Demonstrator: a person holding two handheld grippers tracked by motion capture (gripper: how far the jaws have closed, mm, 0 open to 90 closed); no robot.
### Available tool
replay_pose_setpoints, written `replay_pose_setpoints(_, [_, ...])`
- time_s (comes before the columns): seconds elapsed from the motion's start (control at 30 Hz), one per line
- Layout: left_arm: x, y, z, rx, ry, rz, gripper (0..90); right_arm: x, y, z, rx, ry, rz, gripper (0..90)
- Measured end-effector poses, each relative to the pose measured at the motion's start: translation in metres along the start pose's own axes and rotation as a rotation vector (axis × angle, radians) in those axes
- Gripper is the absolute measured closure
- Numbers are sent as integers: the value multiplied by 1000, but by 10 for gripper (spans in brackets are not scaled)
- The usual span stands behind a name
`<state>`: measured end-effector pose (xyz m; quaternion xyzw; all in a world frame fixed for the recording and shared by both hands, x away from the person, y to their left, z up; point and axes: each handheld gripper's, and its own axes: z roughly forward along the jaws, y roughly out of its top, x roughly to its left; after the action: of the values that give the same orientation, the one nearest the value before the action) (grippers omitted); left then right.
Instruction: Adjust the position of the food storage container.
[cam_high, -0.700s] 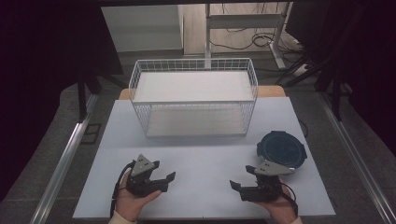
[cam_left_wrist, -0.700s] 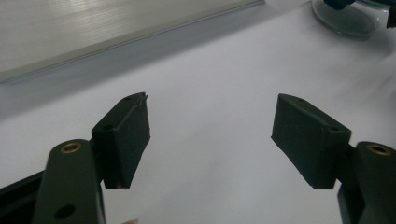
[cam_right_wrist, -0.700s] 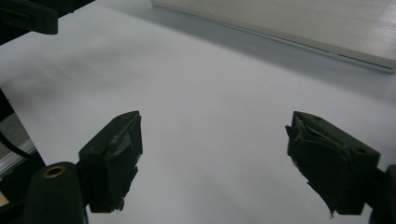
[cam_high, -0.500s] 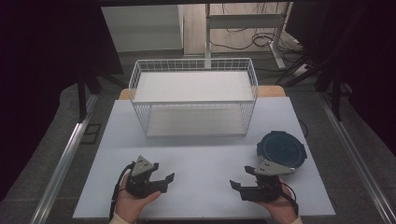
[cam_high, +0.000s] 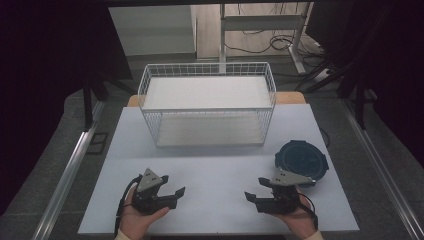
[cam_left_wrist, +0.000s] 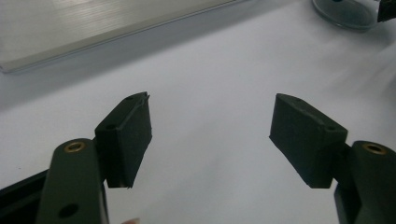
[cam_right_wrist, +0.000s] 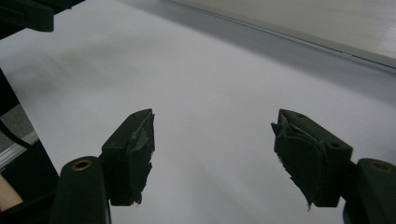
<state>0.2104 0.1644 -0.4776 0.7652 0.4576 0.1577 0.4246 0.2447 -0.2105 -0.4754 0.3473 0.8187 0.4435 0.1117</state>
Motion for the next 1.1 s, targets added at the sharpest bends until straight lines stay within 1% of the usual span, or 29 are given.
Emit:
replay_pose_setpoints(0.03, [0,0,0,0,0,0,297,0,0,0,0,0,0,286])
replay_pose_setpoints(0.07, [3,0,-2,-9,2,-15,298,1,1,1,2,-6,-4,290])
replay_pose_setpoints(0.13, [3,0,-1,-8,4,-20,297,1,1,0,1,-4,-8,295])
replay_pose_setpoints(0.2, [4,-1,2,1,9,-26,295,1,5,-4,5,-13,-19,305])
replay_pose_setpoints(0.3, [4,0,2,6,13,-23,292,-1,7,-7,9,-17,-24,306])
replay_pose_setpoints(0.33, [4,1,0,-2,22,-20,290,-2,10,-10,12,-15,-35,306])
replay_pose_setpoints(0.37, [4,1,0,-2,22,-20,289,-2,10,-10,12,-15,-35,306])
replay_pose_setpoints(0.4, [4,1,-1,-5,24,-23,289,-5,13,-16,14,-20,-44,306])
replay_pose_setpoints(0.47, [6,0,-3,-3,39,-25,285,-11,17,-25,-1,-29,-33,311])
replay_pose_setpoints(0.5, [6,0,-3,-3,39,-25,284,-11,17,-25,-1,-29,-33,311])
replay_pose_setpoints(0.53, [7,-1,-4,-4,47,-36,283,-16,20,-30,-9,-30,-26,320])
replay_pose_setpoints(0.63, [9,-1,-5,-5,51,-40,282,-21,23,-35,-14,-28,-14,341])
replay_pose_setpoints(0.73, [9,-1,-5,-2,65,-35,279,-29,24,-38,-16,-30,0,374])
replay_pose_setpoints(0.83, [9,0,-5,-4,64,-35,277,-33,25,-39,-11,-36,7,388])
replay_pose_setpoints(0.87, [10,0,-6,-8,64,-34,275,-36,27,-41,-12,-42,8,404])
replay_pose_setpoints(0.93, [10,0,-6,-9,63,-35,274,-37,27,-42,-13,-45,10,411])
replay_pose_setpoints(1.03, [12,-1,-8,-12,66,-44,270,-44,31,-49,-19,-54,19,441])
replay_pose_setpoints(1.07, [13,-1,-8,-12,63,-49,270,-44,31,-49,-19,-54,19,441])
replay_pose_setpoints(1.1, [15,-1,-9,-13,58,-60,276,-47,32,-52,-21,-62,21,449])
